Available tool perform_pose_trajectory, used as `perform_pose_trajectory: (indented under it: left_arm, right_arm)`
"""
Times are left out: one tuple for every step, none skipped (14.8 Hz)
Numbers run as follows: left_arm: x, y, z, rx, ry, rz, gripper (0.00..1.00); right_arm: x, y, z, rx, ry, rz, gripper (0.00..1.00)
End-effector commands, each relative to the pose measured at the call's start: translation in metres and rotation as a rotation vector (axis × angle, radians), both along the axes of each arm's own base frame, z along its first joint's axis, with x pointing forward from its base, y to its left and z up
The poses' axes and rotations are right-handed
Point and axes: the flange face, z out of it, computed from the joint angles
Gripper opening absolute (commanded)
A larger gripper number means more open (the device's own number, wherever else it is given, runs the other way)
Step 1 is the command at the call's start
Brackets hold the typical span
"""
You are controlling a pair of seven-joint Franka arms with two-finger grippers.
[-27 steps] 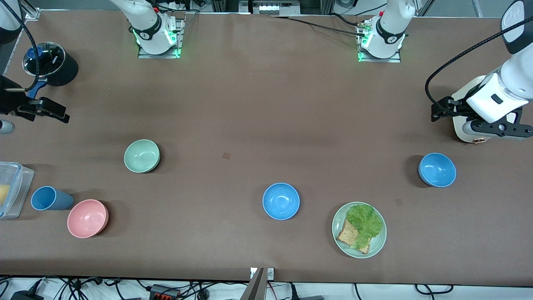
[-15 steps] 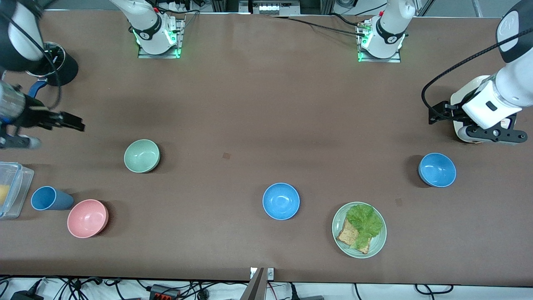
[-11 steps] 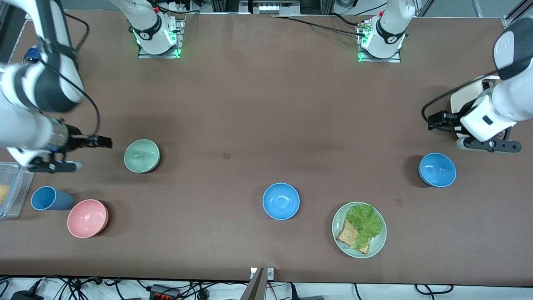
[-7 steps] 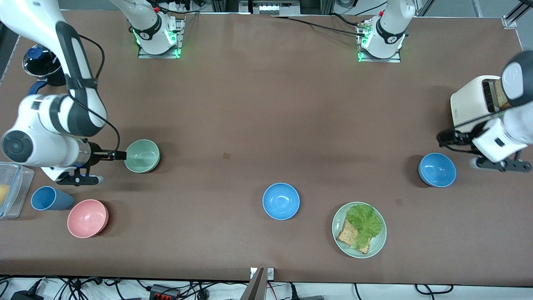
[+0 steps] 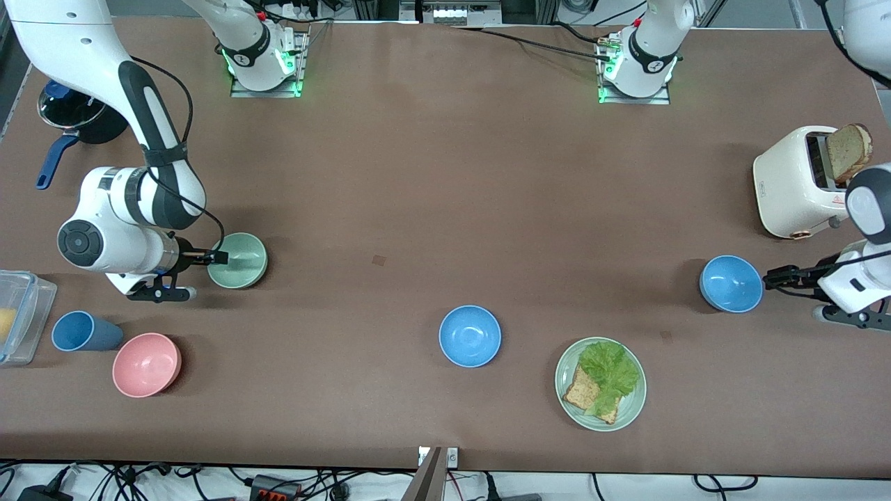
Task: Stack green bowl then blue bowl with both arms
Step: 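Grasp the green bowl rim with the right gripper while the left grasps the blue bowl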
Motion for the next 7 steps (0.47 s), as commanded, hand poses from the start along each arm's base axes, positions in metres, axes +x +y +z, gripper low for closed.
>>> perform_pose_trajectory:
  left_arm:
    - [0.007,0.021,-0.034,-0.007,-0.016,-0.002,1.00]
    - [0.006,0.026,-0.046,-0.006,-0.014,0.006,1.00]
    - [0.002,0.027,-0.059,-0.013,0.001,0.009,1.00]
    - [-0.005,0.027,-0.069,-0.015,0.005,0.015,1.00]
    - [-0.014,0.027,-0.081,-0.022,0.003,0.025,1.00]
    - [-0.020,0.027,-0.090,-0.025,0.000,0.031,1.00]
    - [-0.022,0.028,-0.093,-0.025,0.000,0.033,1.00]
  right_arm:
    - [-0.006,0.001,-0.010,-0.002,0.017,0.011,0.29]
    - [-0.008,0.001,-0.014,-0.001,0.025,0.013,0.25]
    - [-0.008,0.001,-0.015,-0.001,0.027,0.013,0.23]
    - [-0.008,0.000,-0.016,-0.001,0.030,0.013,0.16]
    - [-0.010,0.001,-0.017,0.002,0.036,0.016,0.07]
    - [-0.011,0.003,-0.017,0.005,0.042,0.014,0.00]
    - [-0.010,0.005,-0.015,0.006,0.046,0.016,0.00]
